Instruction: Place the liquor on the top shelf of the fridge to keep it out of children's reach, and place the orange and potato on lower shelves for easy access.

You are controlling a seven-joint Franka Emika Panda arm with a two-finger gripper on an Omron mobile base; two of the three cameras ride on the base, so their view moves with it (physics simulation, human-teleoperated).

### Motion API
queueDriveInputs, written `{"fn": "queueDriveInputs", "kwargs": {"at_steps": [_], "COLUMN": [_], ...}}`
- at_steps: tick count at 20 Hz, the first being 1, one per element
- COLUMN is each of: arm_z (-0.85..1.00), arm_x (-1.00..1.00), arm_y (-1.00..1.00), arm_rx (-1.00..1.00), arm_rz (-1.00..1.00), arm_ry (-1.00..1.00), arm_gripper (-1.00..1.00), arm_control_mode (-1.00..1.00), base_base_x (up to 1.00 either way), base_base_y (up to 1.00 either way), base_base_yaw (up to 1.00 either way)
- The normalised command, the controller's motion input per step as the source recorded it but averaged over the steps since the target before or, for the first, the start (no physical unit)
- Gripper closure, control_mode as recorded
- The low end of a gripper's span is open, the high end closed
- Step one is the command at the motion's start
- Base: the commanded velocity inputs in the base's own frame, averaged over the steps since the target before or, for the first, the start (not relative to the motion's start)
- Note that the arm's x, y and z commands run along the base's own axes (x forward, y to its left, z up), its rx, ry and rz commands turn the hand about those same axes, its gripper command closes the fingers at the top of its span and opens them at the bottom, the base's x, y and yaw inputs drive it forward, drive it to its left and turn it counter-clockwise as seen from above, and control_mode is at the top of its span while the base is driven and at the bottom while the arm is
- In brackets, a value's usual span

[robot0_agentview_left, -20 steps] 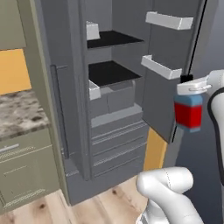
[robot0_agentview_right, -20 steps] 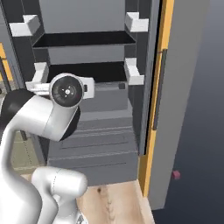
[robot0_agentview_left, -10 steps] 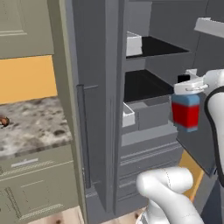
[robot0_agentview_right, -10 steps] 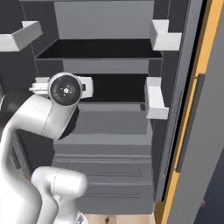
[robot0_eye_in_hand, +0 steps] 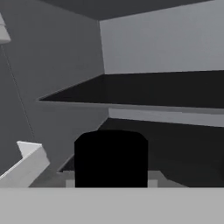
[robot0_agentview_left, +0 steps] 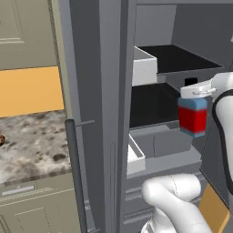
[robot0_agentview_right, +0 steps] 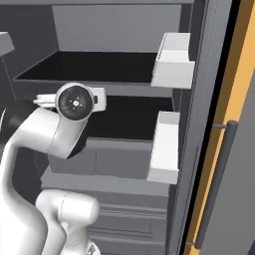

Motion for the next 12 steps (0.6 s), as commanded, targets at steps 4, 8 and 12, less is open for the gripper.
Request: {"fn": "queueDriveInputs", "kwargs": {"at_steps": [4, 8, 12], "arm_z": [-0.01, 0.00, 0.22], "arm_x": [0.06, 0.06, 0.00], "arm_y": [0.00, 0.00, 0.00], "arm_rx": [0.00, 0.00, 0.02], "arm_rz": [0.05, 0.12, 0.04], "arm_ry": [-0.05, -0.29, -0.42], "arm_gripper": [1.00, 1.00, 1.00], "arm_control_mode": [-1.00, -1.00, -1.00], "base_base_x": [0.34, 0.00, 0.00], "base_base_y": [-0.07, 0.00, 0.00], "base_base_yaw": [0.16, 0.00, 0.00]}}
